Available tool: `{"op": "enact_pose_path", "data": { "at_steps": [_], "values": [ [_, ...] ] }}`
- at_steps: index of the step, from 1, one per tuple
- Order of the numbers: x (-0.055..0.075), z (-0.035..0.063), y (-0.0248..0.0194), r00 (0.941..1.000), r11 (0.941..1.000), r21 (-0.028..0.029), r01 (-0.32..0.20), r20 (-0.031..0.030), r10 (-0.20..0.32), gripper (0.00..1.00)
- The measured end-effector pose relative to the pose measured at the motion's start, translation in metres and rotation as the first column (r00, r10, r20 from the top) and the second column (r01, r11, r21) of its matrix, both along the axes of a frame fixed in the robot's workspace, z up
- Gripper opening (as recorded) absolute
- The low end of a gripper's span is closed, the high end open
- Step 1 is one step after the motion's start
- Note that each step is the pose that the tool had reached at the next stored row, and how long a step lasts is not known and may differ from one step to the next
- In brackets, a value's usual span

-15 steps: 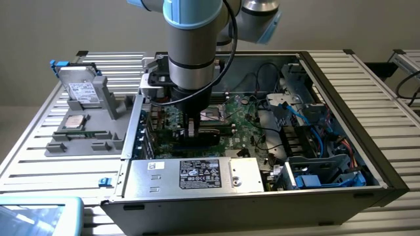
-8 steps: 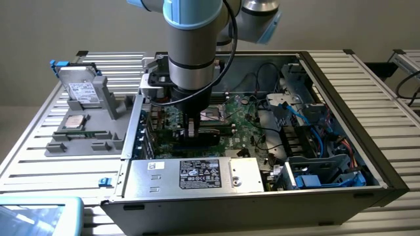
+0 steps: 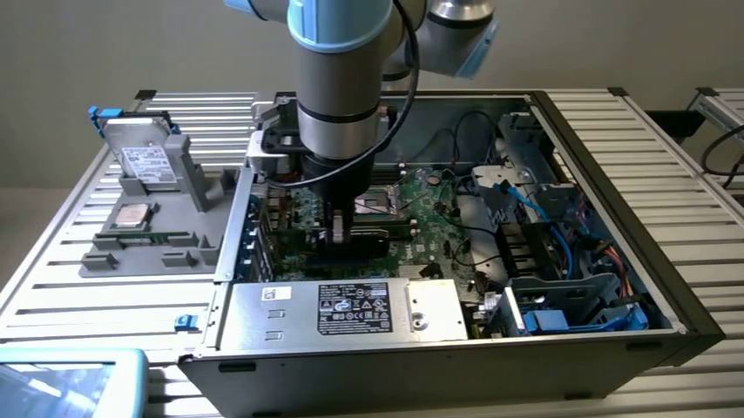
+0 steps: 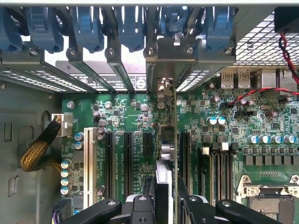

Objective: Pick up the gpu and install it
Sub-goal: 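Insert the gpu into the slot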

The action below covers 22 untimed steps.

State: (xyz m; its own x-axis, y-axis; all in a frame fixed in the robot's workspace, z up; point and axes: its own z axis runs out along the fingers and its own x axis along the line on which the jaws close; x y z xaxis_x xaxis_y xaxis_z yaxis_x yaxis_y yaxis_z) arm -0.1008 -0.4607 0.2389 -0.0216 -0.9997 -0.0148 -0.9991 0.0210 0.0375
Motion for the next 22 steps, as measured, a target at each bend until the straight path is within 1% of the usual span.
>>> {"op": "enact_pose_path", "data": {
  "at_steps": [10,14,22],
  "values": [
    [-0.0006,-0.0001,-0.0001,1.0,1.0,-0.0004,0.0,-0.0003,0.0,0.28],
    [0.0003,-0.0002,-0.0001,1.0,1.0,0.0,0.0,-0.002,0.0,0.28],
    [0.0001,-0.0002,0.0,1.0,1.0,-0.0002,0.0,-0.0023,0.0,0.28]
  ]
}}
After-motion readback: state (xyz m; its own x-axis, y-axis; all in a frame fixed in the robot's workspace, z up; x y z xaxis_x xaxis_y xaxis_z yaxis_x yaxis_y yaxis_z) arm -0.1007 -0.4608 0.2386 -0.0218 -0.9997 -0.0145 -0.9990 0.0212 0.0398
